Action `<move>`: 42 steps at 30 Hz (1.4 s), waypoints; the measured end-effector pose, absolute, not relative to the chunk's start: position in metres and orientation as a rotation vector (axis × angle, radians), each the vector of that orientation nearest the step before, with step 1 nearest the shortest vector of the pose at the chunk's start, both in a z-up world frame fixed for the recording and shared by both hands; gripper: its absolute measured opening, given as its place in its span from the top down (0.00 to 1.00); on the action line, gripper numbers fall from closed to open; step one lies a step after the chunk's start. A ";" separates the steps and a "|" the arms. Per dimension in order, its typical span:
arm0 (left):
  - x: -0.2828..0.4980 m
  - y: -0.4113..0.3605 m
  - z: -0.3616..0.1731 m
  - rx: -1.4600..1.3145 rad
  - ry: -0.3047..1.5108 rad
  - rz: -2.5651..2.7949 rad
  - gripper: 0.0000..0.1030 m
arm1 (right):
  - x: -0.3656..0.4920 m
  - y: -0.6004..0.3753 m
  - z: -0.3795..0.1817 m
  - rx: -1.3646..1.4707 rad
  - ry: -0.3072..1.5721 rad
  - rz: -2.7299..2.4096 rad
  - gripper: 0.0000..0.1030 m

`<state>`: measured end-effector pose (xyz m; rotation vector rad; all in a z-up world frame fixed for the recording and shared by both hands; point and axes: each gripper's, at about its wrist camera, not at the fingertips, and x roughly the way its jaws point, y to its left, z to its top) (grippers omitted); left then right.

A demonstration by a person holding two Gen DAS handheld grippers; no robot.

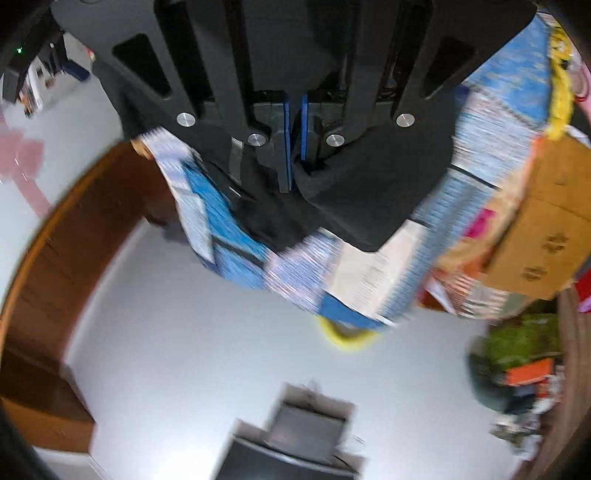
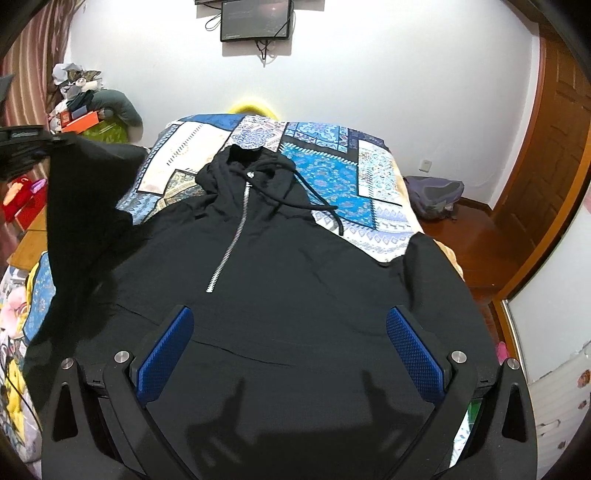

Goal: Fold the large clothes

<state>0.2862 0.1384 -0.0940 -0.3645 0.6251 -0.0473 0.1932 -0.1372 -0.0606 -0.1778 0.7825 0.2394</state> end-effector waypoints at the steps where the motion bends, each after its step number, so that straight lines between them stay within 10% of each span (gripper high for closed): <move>1: 0.292 0.121 -0.102 -0.355 0.655 -0.080 0.98 | 0.195 -0.140 -0.062 -0.182 0.786 0.238 0.00; 17: 0.286 -0.014 -0.241 -0.099 1.073 -0.228 0.95 | 0.202 -0.172 -0.108 -0.175 0.961 0.249 0.00; 24: 0.257 0.006 -0.215 -0.088 1.041 -0.249 0.58 | 0.195 -0.165 -0.100 -0.220 0.943 0.241 0.00; 42: 0.186 0.168 -0.131 -0.111 0.768 0.065 0.48 | 0.198 -0.001 -0.072 -0.444 0.805 0.557 0.00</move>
